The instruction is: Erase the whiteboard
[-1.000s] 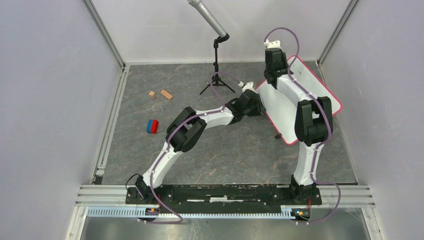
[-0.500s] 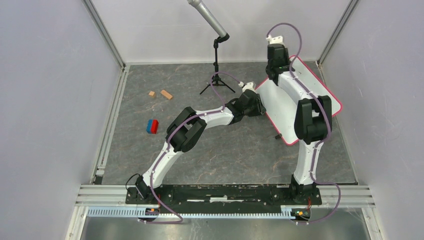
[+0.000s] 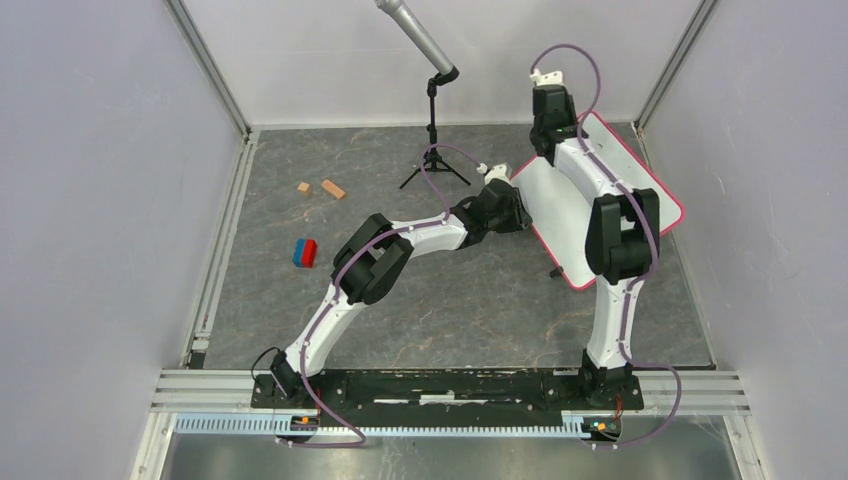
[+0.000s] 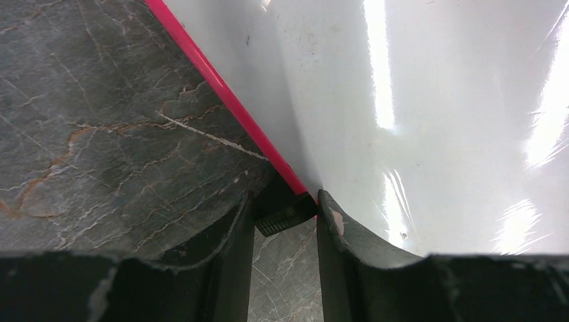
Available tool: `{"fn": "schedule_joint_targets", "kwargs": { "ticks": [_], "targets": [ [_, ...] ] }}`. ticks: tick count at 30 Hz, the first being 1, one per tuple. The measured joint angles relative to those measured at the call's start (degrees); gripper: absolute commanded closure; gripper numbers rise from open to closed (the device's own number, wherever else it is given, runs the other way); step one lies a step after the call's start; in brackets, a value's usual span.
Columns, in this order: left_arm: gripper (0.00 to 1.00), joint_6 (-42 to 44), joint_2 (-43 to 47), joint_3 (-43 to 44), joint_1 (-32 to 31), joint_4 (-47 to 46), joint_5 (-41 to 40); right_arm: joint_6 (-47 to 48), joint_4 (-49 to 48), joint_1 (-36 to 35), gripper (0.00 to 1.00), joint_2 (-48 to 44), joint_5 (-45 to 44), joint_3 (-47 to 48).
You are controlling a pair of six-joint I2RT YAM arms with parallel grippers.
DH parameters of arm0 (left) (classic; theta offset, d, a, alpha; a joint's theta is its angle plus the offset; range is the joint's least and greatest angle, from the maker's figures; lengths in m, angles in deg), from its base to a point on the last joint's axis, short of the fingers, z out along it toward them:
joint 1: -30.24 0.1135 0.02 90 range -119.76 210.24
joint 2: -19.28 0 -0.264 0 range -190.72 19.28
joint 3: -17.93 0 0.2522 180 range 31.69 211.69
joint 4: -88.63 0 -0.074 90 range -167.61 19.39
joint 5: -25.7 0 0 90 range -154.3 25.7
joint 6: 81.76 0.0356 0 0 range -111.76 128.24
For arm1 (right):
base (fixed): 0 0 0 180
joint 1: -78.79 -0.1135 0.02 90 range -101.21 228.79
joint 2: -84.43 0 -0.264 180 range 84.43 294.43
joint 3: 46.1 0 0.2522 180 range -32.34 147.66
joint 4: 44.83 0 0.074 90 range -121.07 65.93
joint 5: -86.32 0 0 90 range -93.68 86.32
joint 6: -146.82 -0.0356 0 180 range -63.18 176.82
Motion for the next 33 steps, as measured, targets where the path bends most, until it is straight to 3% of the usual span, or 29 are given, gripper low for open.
{"fn": "schedule_joint_targets", "kwargs": {
  "ticks": [7,21,26,33],
  "targets": [
    [0.98,0.0,0.0,0.0,0.0,0.0,0.0,-1.1,3.3,2.8,0.7,0.0,1.3,4.6],
    [0.98,0.0,0.0,0.0,0.0,0.0,0.0,-1.1,10.3,-1.9,0.68,3.3,1.0,6.4],
    [0.98,0.0,0.0,0.0,0.0,0.0,0.0,-1.0,11.4,0.9,0.68,4.1,1.0,11.5],
    [0.98,0.0,0.0,0.0,0.0,0.0,-0.1,-1.5,9.3,4.5,0.69,1.3,2.2,10.0]
  ]
}}
